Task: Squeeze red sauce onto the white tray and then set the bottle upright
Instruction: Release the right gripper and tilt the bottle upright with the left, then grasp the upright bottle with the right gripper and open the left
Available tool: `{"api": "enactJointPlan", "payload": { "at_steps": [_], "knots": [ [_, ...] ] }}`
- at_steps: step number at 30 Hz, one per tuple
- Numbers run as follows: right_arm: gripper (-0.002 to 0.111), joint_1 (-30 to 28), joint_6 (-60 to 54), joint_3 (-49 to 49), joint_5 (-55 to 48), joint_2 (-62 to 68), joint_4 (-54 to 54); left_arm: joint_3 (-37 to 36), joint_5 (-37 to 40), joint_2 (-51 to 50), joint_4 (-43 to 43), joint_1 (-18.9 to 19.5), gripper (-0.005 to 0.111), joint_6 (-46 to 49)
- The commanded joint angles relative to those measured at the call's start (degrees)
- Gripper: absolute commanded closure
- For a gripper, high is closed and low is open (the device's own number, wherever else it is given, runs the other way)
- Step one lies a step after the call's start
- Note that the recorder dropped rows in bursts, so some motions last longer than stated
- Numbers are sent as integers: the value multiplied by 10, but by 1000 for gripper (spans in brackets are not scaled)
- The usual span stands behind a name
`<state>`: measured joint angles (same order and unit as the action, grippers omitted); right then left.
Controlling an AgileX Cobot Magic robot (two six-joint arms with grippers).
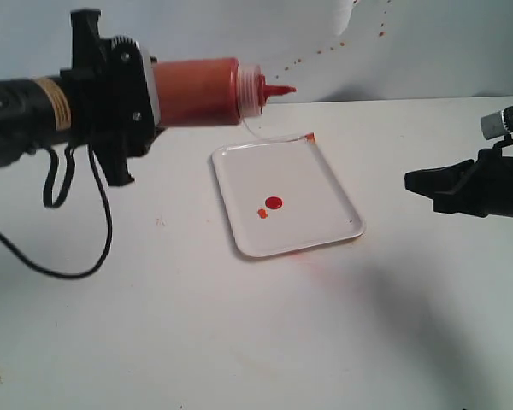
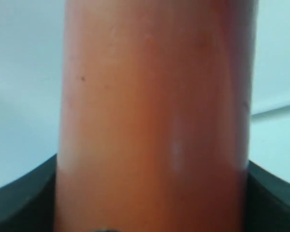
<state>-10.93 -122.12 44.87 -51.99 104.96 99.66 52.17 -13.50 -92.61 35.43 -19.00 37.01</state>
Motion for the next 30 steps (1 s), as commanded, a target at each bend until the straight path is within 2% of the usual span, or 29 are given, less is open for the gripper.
{"api": "enactJointPlan", "payload": {
  "at_steps": [1,3,8,10,14,22,30],
  "knots": [
    [108,-5,-6,-2,-20,-6,3,-92,-171,0,-97,22,107,-11],
    [108,-5,-6,-1,-20,-6,3,-133,-259,-8,-114,41,107,-16],
    [108,-5,-6,11,-20,-6,3,-194,-400,-51,-110,91,107,-45],
    [108,-5,-6,19,-20,-6,3,-199,-429,-80,-107,107,107,-68],
    [108,-5,-6,46,-20,-6,3,-191,-565,-161,-91,143,107,-181],
    [108,-5,-6,53,-35,-6,3,-117,-565,-272,47,195,107,-349],
    [108,0,-6,53,-61,-6,3,-47,-565,-288,223,196,107,-461]
  ]
}}
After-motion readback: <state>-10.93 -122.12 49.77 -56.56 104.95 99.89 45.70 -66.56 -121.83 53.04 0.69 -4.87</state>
